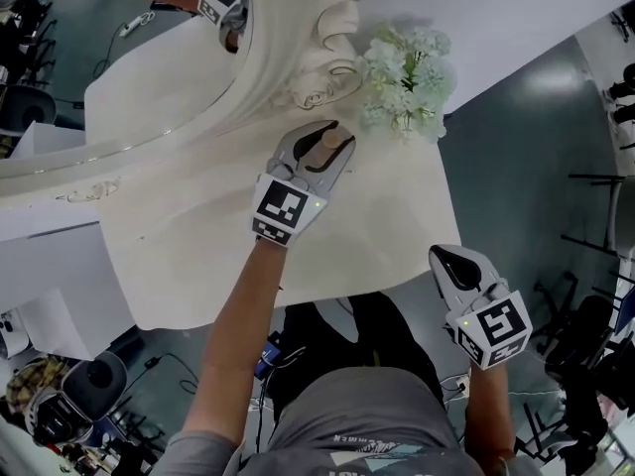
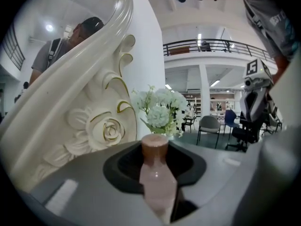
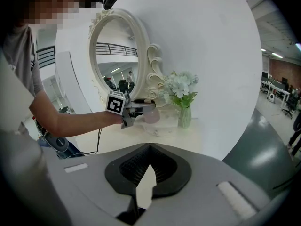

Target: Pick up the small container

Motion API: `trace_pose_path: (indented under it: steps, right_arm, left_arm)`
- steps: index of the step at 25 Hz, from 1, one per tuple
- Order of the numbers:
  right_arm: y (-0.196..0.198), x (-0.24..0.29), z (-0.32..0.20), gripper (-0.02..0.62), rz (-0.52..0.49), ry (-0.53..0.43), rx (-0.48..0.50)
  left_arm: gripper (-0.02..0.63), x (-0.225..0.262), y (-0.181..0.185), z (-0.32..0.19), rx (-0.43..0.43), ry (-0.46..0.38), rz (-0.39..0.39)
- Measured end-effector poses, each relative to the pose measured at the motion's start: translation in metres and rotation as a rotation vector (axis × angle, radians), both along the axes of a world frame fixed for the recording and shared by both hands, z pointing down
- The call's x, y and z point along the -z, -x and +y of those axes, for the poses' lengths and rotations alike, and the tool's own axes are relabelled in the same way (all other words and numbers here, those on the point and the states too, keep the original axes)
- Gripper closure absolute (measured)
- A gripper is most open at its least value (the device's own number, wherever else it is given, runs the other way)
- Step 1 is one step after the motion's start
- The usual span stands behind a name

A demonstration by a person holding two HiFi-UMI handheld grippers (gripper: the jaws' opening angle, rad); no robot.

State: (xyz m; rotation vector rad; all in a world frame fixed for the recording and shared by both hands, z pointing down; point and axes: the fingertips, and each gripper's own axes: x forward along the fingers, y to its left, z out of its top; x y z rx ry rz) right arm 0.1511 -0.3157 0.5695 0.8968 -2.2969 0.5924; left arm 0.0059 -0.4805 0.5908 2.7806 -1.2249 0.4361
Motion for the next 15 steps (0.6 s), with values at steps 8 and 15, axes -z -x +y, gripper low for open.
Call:
trace_pose_path:
  steps: [8, 15]
  right_arm:
    - [0.003, 0.003, 0.001, 0.594, -0.003, -0.011, -0.006]
    - [0.011, 0.013, 0.000, 0.594, -0.018, -0.029, -0.003]
  left_arm:
    - [0.483, 0.000, 0.007, 0.004, 0.018, 0.070, -0.010]
    - [0.483, 0.025, 0.015, 0.021, -0.009, 0.067, -0.026]
